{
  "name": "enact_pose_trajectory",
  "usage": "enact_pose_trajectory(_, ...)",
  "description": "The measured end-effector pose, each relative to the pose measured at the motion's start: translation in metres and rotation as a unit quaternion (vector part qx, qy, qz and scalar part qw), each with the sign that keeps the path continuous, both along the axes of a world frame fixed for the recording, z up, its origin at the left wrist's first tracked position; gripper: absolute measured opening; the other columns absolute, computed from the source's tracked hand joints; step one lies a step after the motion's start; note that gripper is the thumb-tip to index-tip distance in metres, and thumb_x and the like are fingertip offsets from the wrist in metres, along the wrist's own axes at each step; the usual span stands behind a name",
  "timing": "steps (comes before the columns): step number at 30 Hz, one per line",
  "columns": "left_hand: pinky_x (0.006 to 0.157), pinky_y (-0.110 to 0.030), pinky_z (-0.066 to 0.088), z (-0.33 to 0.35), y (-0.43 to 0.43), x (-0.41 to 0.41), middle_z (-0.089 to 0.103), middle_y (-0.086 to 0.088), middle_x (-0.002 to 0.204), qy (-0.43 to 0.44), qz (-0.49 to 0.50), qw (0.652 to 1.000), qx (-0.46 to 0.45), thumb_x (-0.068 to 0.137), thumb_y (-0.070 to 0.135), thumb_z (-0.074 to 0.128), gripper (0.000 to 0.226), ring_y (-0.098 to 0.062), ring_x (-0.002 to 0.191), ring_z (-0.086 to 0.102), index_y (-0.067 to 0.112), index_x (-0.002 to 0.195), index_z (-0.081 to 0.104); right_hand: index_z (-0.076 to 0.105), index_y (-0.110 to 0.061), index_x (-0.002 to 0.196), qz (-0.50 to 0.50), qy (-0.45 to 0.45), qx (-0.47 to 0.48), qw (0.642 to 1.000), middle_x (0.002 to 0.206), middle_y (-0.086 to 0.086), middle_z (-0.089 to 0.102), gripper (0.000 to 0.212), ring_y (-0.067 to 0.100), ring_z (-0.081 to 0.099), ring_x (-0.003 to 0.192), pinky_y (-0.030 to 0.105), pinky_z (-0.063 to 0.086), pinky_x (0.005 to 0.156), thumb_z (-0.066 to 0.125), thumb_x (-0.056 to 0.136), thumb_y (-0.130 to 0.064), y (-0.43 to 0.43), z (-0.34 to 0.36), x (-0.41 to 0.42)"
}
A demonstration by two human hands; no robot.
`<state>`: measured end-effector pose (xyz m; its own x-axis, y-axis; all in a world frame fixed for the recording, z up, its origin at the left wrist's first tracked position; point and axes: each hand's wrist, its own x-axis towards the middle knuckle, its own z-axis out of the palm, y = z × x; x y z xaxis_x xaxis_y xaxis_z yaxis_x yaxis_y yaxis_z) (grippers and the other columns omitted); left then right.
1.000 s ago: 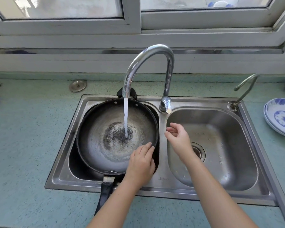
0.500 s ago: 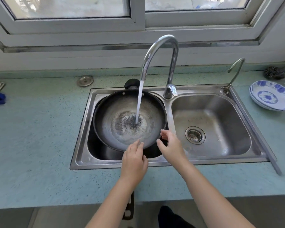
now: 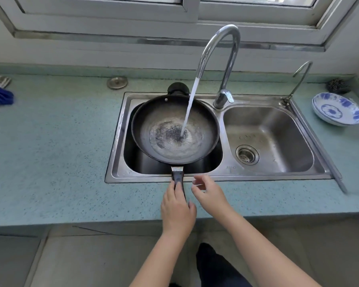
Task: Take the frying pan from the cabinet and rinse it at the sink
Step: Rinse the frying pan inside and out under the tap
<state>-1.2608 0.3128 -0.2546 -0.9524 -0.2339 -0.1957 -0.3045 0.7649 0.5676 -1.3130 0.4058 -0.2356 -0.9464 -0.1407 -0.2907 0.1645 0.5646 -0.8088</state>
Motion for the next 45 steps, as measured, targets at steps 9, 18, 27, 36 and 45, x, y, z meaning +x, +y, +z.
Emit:
enact_pose_trajectory(9, 0.083, -0.034, 0.043, -0.002, 0.005, 0.021, 0.044, -0.011, 0.132, -0.015, 0.081, 0.988, 0.133, 0.088, 0.019, 0.055, 0.068, -0.03, 0.112, 0.052, 0.02, 0.145, 0.017, 0.055, -0.014, 0.12, -0.024, -0.068, -0.056, 0.996, 0.09, -0.006, 0.058, 0.033, 0.005, 0.055, 0.08, 0.008, 0.043, 0.067, 0.056, 0.088, -0.012, -0.017, -0.01, 0.012)
enact_pose_trajectory(18, 0.065, -0.027, 0.045, -0.003, 0.0, 0.016, 0.067, 0.004, 0.092, 0.007, 0.139, 0.961, 0.238, 0.081, 0.021, 0.064, 0.054, -0.021, 0.08, 0.062, 0.028, 0.129, 0.041, 0.055, -0.005, 0.122, -0.089, -0.176, -0.215, 0.957, 0.098, 0.017, 0.067, 0.033, 0.018, 0.064, 0.078, 0.018, 0.052, 0.064, 0.054, 0.089, -0.003, -0.025, -0.015, 0.017)
enact_pose_trajectory(27, 0.032, -0.016, 0.036, -0.016, -0.017, 0.017, 0.064, -0.002, 0.068, 0.01, 0.207, 0.877, 0.433, 0.074, 0.008, 0.071, 0.048, -0.003, 0.032, 0.046, 0.037, 0.108, 0.052, 0.057, -0.008, 0.122, -0.057, -0.112, -0.104, 0.987, 0.085, 0.012, 0.059, 0.04, 0.023, 0.06, 0.084, 0.042, 0.051, 0.085, 0.065, 0.083, -0.014, -0.036, -0.02, 0.015)
enact_pose_trajectory(36, 0.032, -0.013, 0.027, -0.022, -0.029, 0.021, 0.05, -0.001, 0.052, -0.012, 0.217, 0.826, 0.52, 0.081, 0.004, 0.063, 0.047, -0.006, 0.033, 0.036, 0.045, 0.1, 0.053, 0.053, -0.015, 0.121, -0.041, -0.082, -0.019, 0.996, 0.075, -0.007, 0.053, 0.044, 0.016, 0.058, 0.082, 0.039, 0.049, 0.083, 0.068, 0.081, -0.024, -0.048, -0.013, 0.016)
enact_pose_trajectory(45, 0.031, -0.016, 0.034, -0.015, -0.018, 0.017, 0.06, -0.007, 0.061, -0.004, 0.19, 0.859, 0.475, 0.075, 0.008, 0.071, 0.052, -0.008, 0.03, 0.041, 0.047, 0.102, 0.049, 0.057, -0.016, 0.121, -0.035, -0.096, -0.019, 0.995, 0.09, 0.005, 0.063, 0.034, 0.021, 0.06, 0.088, 0.035, 0.048, 0.084, 0.059, 0.087, -0.021, -0.038, -0.015, 0.016)
